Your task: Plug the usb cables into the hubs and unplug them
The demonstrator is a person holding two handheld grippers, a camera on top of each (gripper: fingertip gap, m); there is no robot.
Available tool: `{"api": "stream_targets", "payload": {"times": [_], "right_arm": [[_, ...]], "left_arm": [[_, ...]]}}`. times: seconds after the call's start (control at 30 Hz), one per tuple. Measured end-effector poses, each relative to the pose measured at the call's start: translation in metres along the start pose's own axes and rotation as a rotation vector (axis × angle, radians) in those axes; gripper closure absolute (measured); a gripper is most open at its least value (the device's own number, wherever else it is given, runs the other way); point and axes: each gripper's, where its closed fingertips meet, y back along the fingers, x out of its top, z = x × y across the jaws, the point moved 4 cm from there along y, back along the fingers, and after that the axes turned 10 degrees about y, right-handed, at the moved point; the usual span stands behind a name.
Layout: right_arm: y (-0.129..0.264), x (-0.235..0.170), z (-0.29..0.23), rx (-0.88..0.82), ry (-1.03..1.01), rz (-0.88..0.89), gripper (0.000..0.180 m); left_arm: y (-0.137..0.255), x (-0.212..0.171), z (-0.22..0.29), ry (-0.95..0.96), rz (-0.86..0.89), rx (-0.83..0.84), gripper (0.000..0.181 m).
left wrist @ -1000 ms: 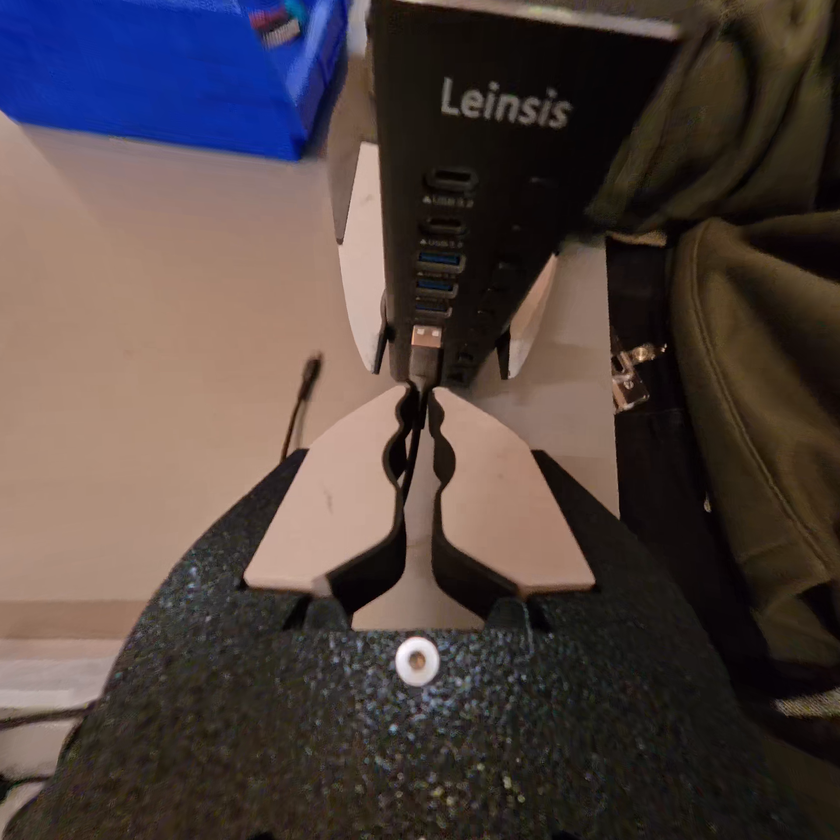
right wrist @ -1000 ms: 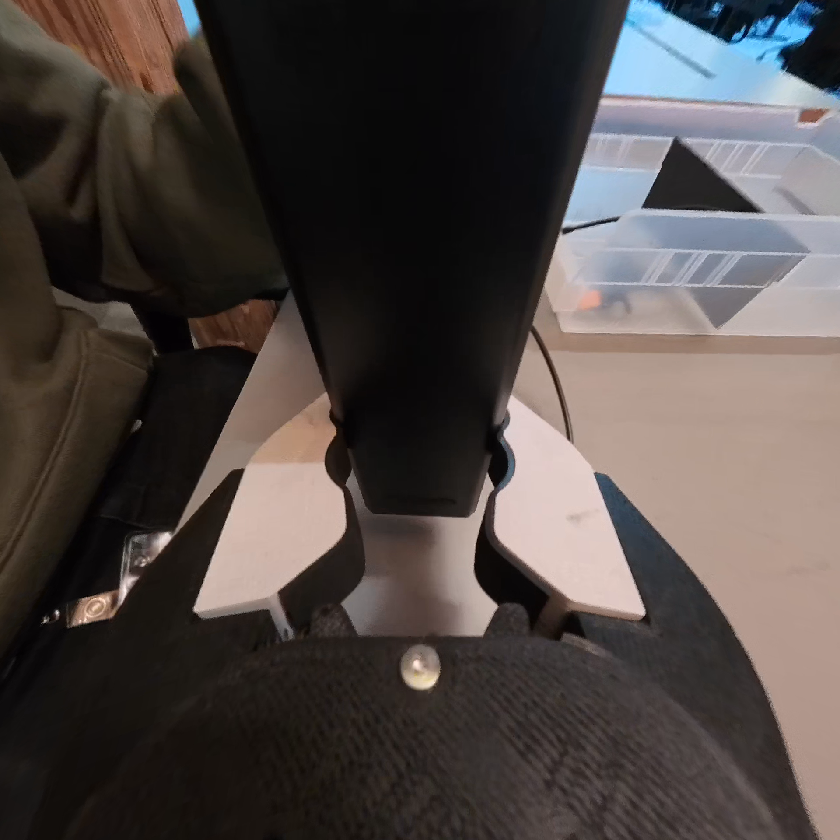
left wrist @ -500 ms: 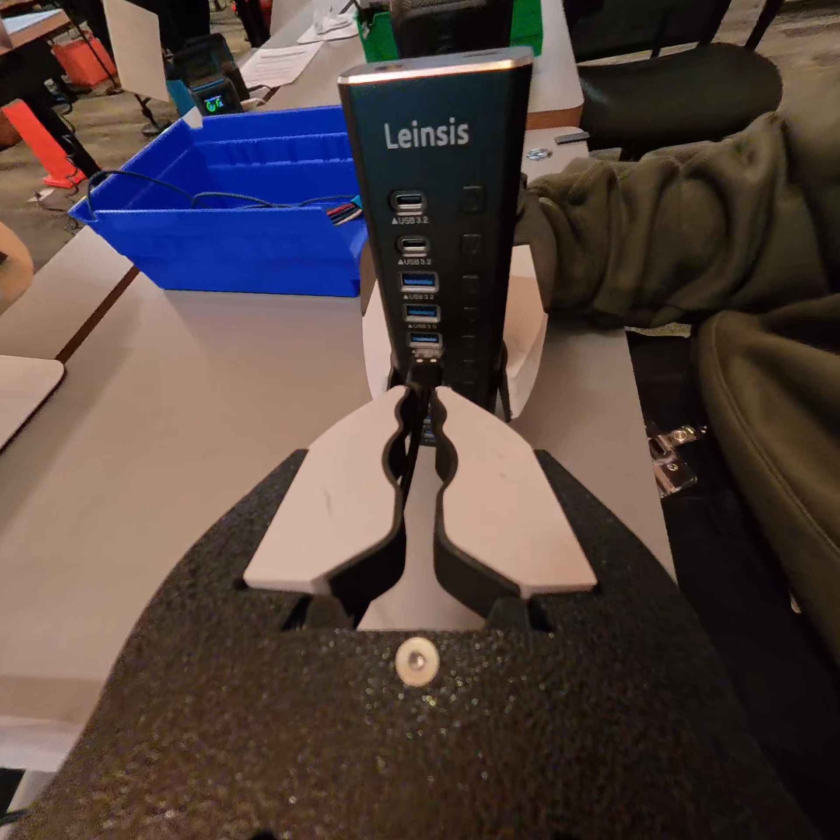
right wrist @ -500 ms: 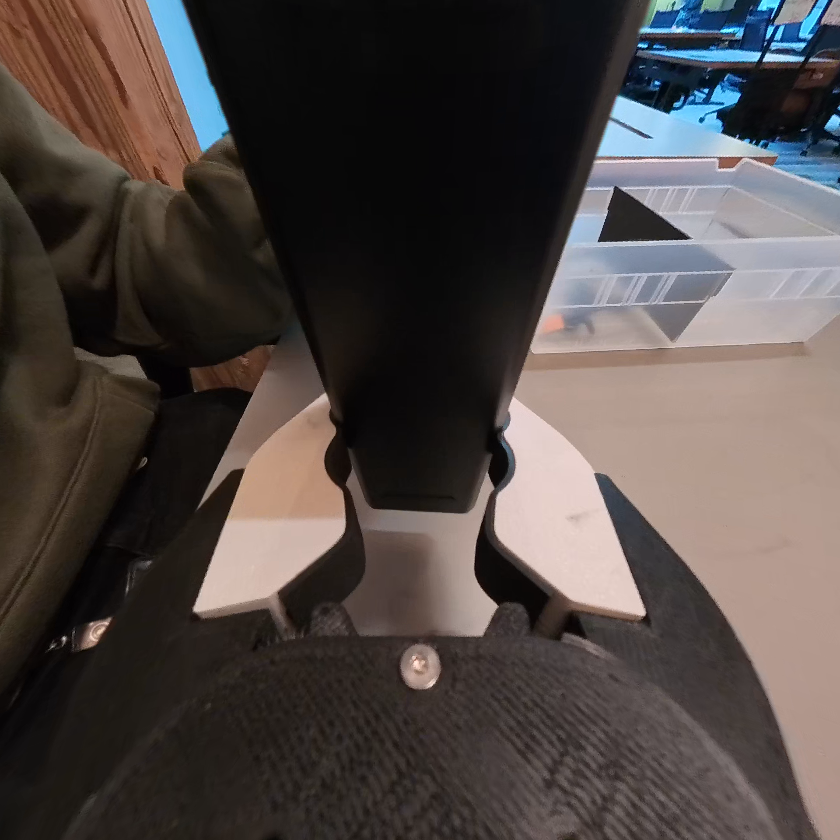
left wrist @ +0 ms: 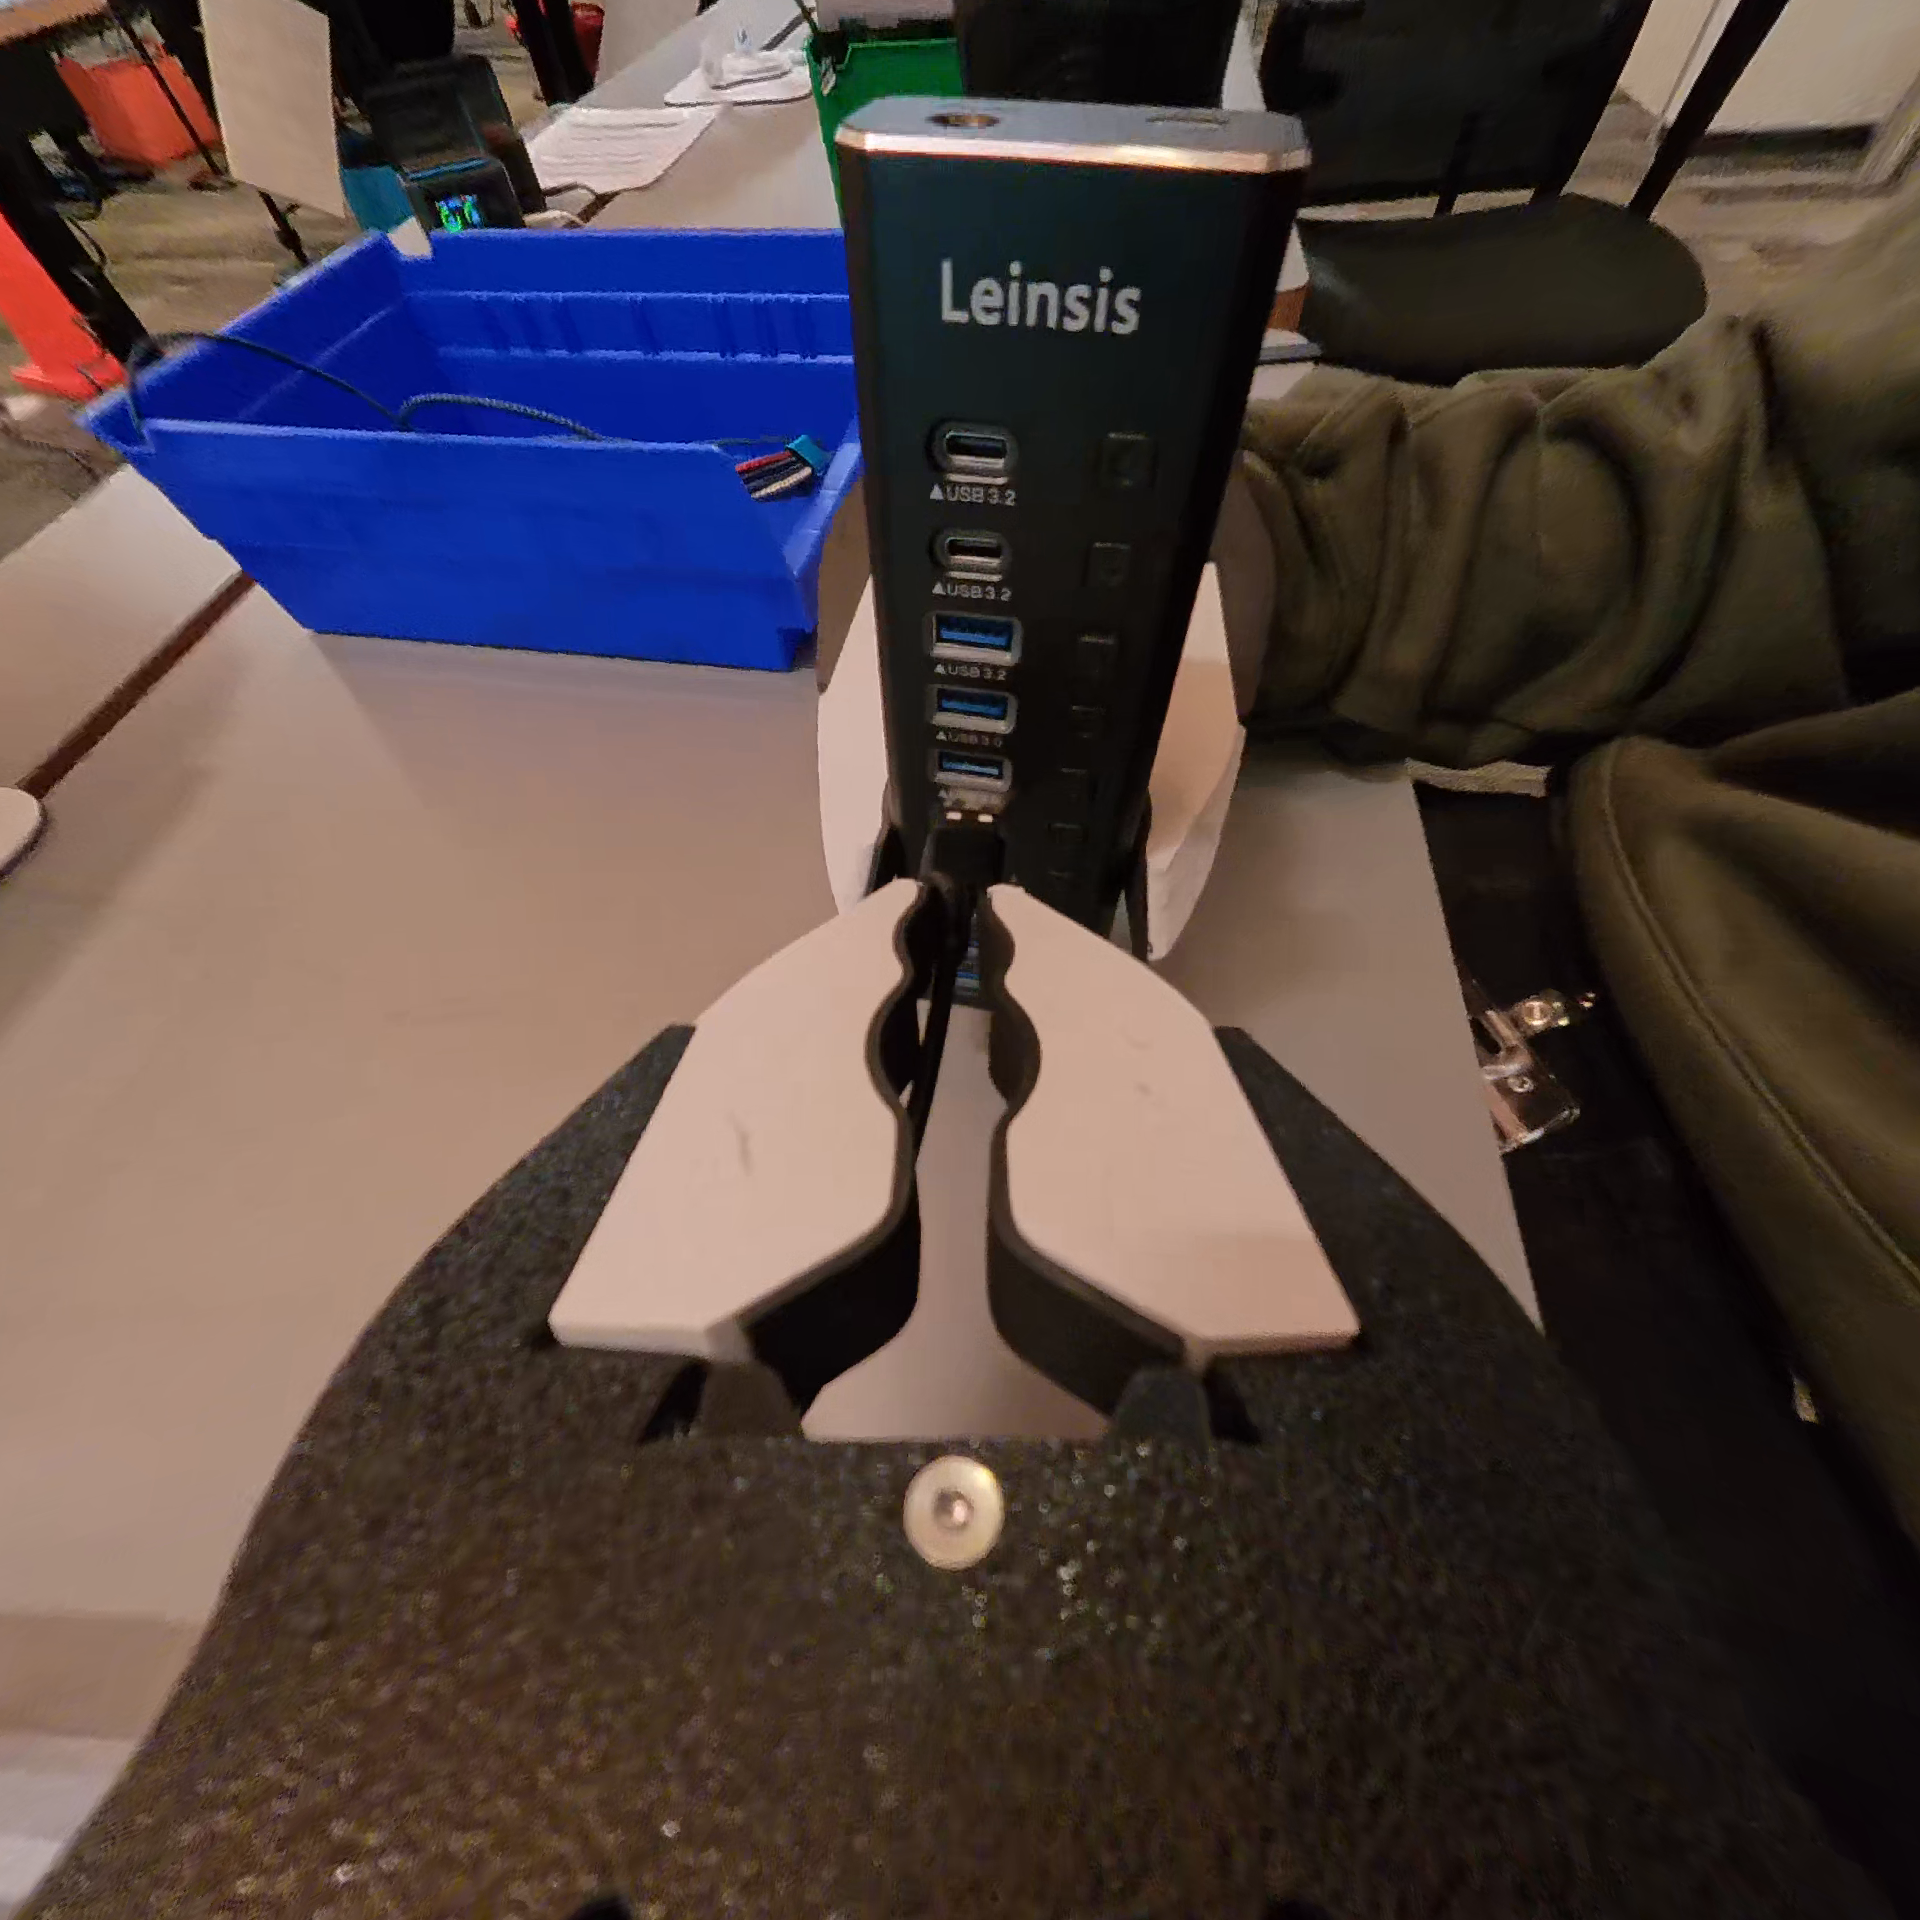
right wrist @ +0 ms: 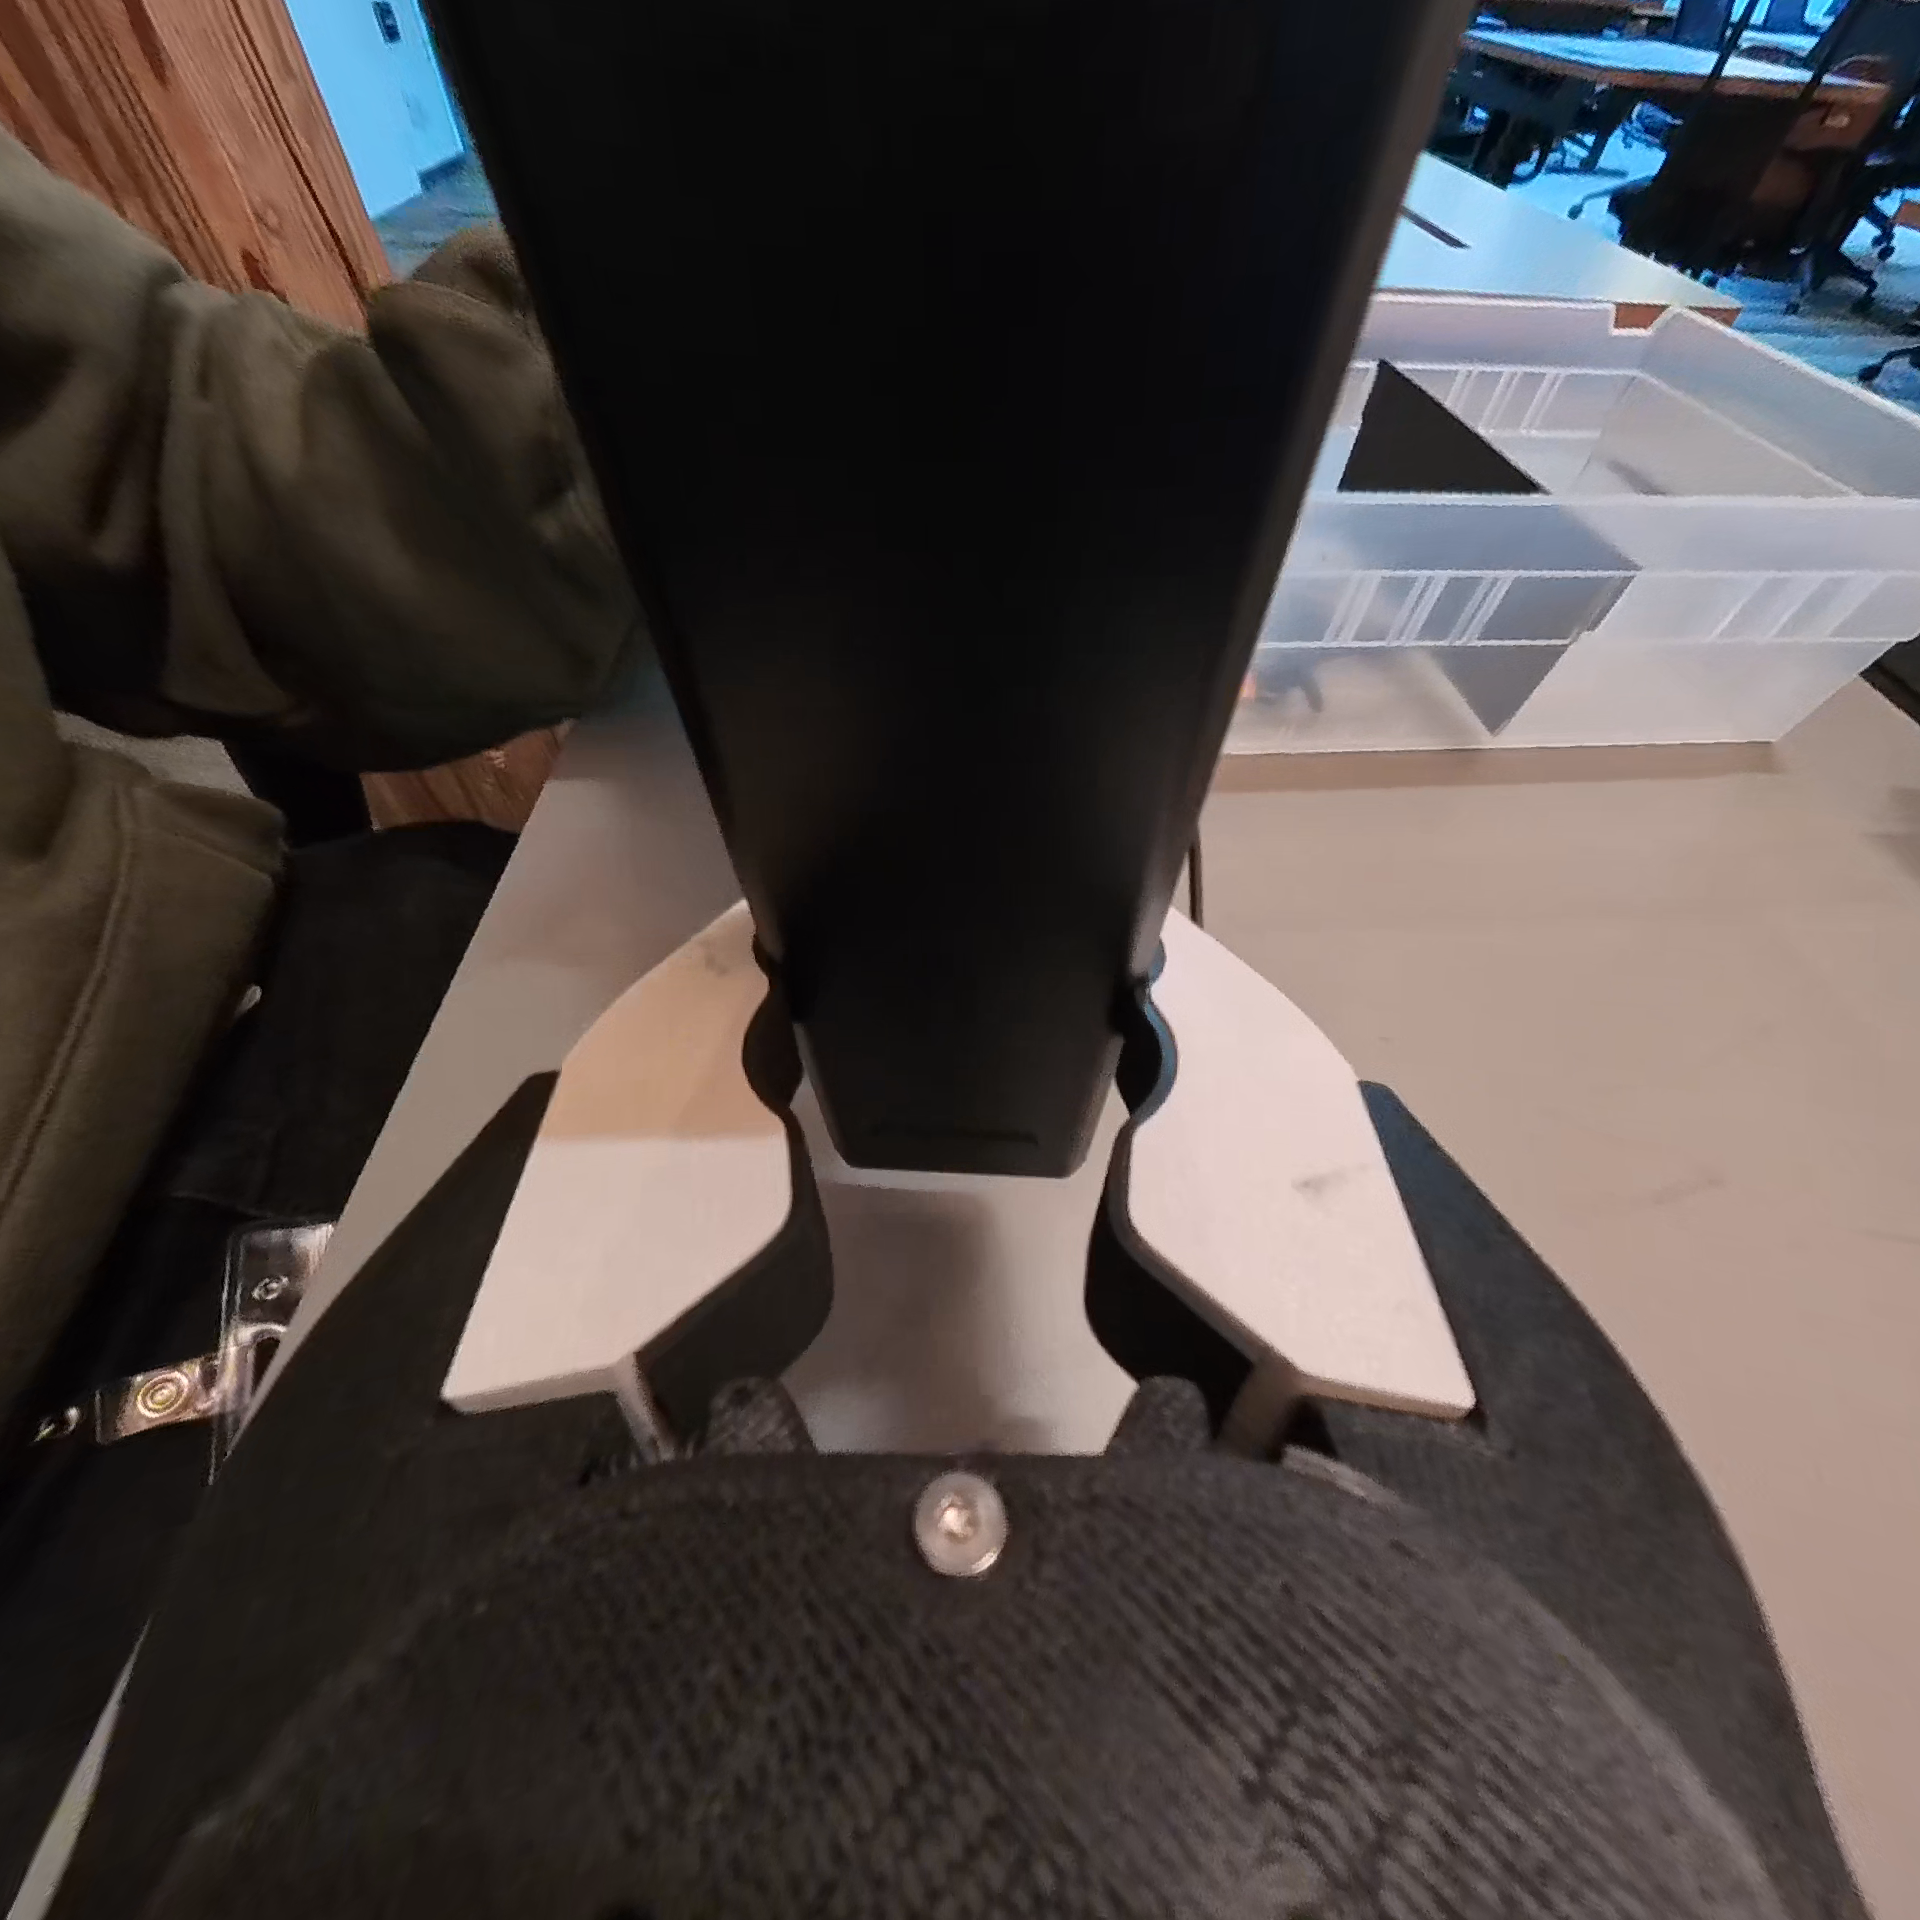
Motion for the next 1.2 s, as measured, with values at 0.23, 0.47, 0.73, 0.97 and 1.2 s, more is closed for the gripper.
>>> {"api": "stream_targets", "payload": {"times": [0.23, 0.47, 0.73, 0.97, 1.2], "right_arm": [[0.006, 0.012, -0.001, 0.01, 0.003, 0.051, 0.118], [0.006, 0.014, 0.0, 0.005, 0.003, 0.073, 0.118], [0.001, 0.011, -0.004, 0.031, 0.007, 0.064, 0.118], [0.004, 0.013, -0.001, 0.014, 0.001, 0.1, 0.119], [0.007, 0.016, 0.0, 0.008, -0.002, 0.119, 0.118]], "left_arm": [[0.003, 0.01, 0.005, -0.047, 0.083, -0.003, 0.164], [0.004, 0.011, 0.009, -0.048, 0.069, -0.028, 0.162], [-0.008, 0.006, 0.008, -0.046, 0.045, -0.018, 0.166], [-0.007, 0.01, 0.005, -0.04, 0.076, 0.014, 0.16], [-0.001, 0.011, 0.007, -0.052, 0.083, 0.002, 0.167]]}}
